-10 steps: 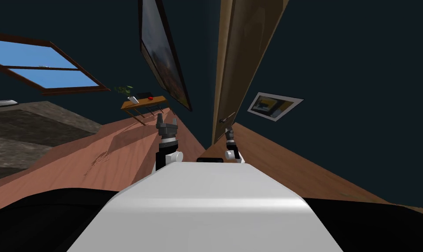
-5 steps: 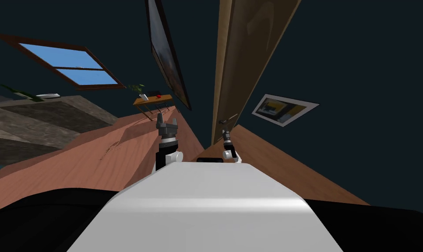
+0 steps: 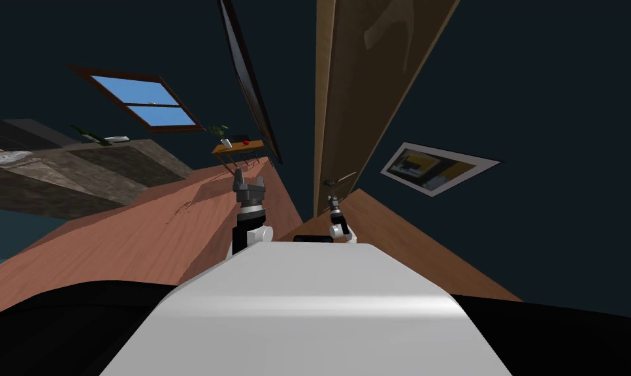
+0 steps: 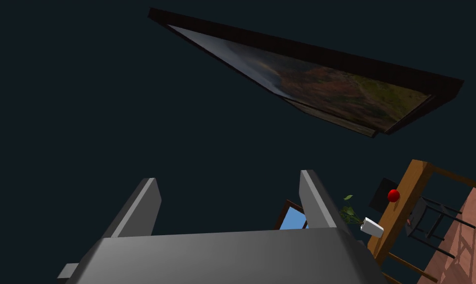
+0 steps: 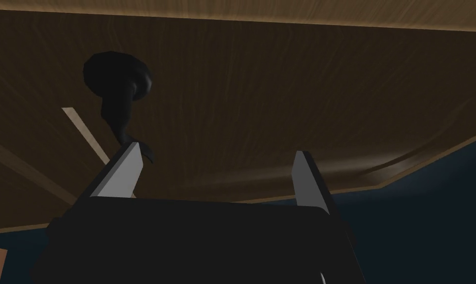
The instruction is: Push the door open
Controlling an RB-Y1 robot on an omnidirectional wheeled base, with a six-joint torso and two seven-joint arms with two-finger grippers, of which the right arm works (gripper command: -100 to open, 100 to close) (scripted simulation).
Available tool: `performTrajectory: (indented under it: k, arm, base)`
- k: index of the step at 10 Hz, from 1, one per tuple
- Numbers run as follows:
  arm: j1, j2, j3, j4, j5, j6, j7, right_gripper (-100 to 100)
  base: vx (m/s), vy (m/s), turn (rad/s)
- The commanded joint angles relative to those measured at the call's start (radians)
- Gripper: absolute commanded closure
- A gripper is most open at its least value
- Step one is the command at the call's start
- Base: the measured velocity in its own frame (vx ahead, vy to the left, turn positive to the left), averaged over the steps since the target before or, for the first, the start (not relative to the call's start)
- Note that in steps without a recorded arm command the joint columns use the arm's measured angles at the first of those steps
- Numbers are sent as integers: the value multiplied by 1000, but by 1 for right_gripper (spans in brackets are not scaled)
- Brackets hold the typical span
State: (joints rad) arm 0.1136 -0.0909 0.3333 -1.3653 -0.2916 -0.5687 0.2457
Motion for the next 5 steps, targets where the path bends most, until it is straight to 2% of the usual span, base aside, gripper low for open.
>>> performTrajectory:
  k: [1, 3, 5]
  arm:
    - [-12, 4, 12, 30, -5, -4, 10, -100]
    - [-24, 8, 25, 58, -11, -5, 21, -100]
    - [-50, 16, 50, 115, -22, -7, 42, -100]
  base:
    - [27, -151, 97]
    - [26, -131, 111]
    - [10, -181, 190]
